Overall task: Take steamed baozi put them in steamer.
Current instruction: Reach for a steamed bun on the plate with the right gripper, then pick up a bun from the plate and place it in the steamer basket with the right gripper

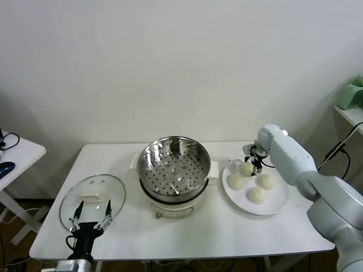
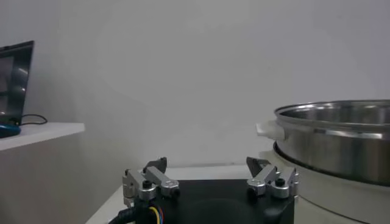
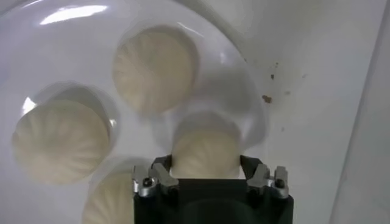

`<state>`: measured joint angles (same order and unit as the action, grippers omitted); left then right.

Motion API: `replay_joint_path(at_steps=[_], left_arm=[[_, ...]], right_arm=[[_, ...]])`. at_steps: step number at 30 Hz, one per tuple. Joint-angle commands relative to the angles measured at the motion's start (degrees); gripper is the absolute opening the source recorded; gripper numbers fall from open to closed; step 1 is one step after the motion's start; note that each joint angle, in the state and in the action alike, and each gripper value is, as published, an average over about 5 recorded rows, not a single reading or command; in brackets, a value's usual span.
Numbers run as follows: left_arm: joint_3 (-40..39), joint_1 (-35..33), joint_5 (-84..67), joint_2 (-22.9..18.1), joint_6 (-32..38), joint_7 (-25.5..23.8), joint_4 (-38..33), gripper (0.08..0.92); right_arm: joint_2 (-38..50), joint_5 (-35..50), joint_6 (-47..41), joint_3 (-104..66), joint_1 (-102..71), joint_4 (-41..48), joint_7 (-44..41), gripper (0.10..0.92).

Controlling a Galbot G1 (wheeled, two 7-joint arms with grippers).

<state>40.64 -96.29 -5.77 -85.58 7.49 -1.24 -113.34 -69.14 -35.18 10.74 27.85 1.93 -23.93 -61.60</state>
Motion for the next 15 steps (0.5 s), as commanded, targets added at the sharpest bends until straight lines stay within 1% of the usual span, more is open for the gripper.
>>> replay_joint_path(at_steps=[1, 6, 11, 15], left_arm=[[0.02, -0.01, 0.00, -0.06, 0.01, 0.04, 0.04, 0.823], [0.01, -0.12, 0.02, -0.13, 0.00, 0.06, -0.04, 0.823], [0.25, -0.34, 0.03, -0.13, 0.03, 0.04, -0.17, 0.823], [0.44, -0.71, 0.07, -0.16, 0.07, 0.01, -0.38, 0.823]], right_arm=[[-0.40, -1.46, 0.14, -1.08, -0.11, 0.41, 0.10, 0.713], [0.30, -0.91, 1.01, -0.37, 0.28, -1.52, -0.39, 0.713], [2.37, 1.92, 3.09, 4.16, 2.41, -6.92, -1.85, 0.712], [3.58, 2.56, 7.15, 8.07, 6.34, -12.26, -2.48, 0.712]])
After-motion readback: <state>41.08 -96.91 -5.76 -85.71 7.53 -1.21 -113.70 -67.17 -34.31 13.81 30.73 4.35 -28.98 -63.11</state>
